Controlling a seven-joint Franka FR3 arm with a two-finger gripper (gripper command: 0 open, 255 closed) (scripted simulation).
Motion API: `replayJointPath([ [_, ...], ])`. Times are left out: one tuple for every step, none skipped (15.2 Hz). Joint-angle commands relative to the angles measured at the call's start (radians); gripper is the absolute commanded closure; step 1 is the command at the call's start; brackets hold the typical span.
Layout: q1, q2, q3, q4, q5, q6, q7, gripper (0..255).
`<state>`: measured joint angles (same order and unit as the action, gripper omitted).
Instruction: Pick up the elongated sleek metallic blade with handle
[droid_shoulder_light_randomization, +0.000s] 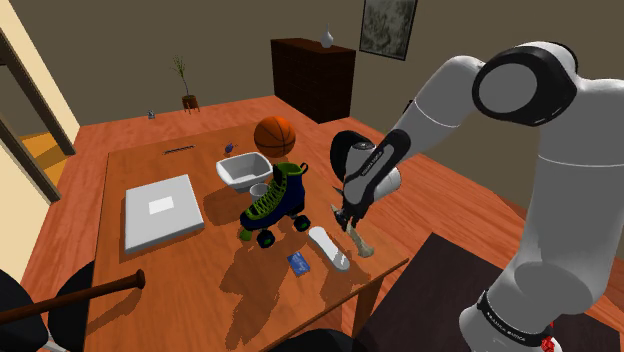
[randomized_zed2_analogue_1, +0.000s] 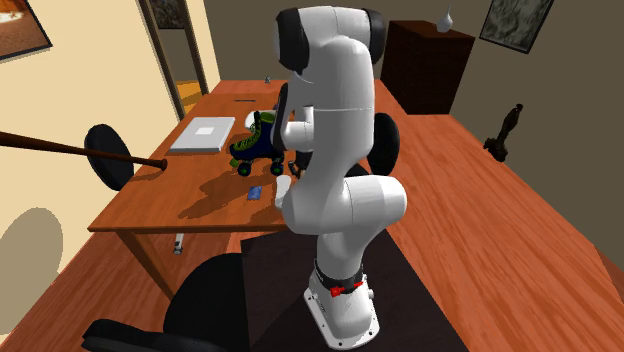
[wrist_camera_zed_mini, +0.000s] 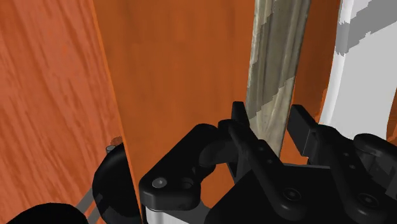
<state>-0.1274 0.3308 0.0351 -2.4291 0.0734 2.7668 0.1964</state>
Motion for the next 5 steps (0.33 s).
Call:
replayJointPath([
  [0.002,-0.03,0.0,-0.006,-0.001,-0.024,0.003,255],
  [0.002,-0.044,-0.001,-0.008,-0.002,-0.036,0.004,255],
  [0.002,-0.058,-0.001,-0.009,-0.002,-0.049,0.005,255],
  [0.002,-0.06,-0.001,-0.01,-0.003,-0.051,0.005,255],
  [0.002,-0.06,-0.001,-0.01,-0.003,-0.051,0.005,255],
])
